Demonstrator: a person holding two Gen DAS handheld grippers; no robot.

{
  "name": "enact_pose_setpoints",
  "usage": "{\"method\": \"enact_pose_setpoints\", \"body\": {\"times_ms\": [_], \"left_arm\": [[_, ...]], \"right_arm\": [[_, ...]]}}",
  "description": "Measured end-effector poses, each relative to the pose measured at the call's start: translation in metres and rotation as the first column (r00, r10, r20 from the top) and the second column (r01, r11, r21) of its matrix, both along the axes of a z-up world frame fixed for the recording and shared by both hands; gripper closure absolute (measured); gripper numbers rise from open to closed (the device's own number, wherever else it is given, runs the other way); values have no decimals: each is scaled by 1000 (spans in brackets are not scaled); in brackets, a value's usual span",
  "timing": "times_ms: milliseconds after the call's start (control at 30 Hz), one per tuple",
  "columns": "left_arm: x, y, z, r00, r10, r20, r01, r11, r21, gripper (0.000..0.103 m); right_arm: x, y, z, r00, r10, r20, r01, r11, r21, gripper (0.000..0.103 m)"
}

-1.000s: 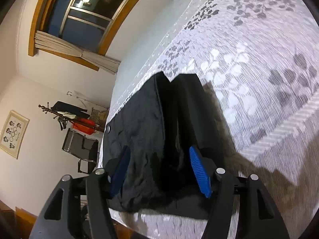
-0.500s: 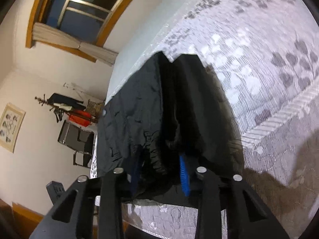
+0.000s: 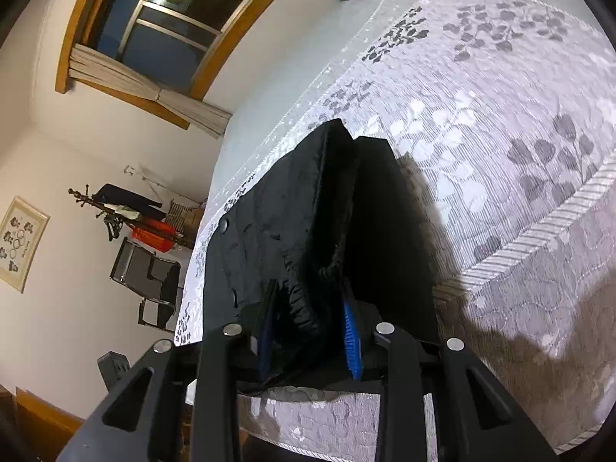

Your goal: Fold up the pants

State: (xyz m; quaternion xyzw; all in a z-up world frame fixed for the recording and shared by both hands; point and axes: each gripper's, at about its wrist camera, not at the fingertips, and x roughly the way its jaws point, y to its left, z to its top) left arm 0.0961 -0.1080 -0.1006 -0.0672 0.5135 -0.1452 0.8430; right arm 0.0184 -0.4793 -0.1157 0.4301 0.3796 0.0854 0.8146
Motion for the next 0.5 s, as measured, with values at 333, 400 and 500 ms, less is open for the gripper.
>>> {"method": "enact_pose_setpoints", "body": {"times_ms": [333, 400, 500], "left_arm": [[6, -4, 1, 1000, -11, 19, 10, 999, 35, 3], [10, -5, 3, 999, -19, 34, 17, 998, 56, 3], [17, -7, 9, 997, -40, 68, 34, 997, 76, 3]], "right_arm": [[6, 2, -25, 998, 4, -65, -5, 1000, -11, 72], [4, 0, -29, 998, 2, -65, -2, 1000, 7, 69], [1, -1, -28, 998, 4, -64, -3, 1000, 14, 58]]}}
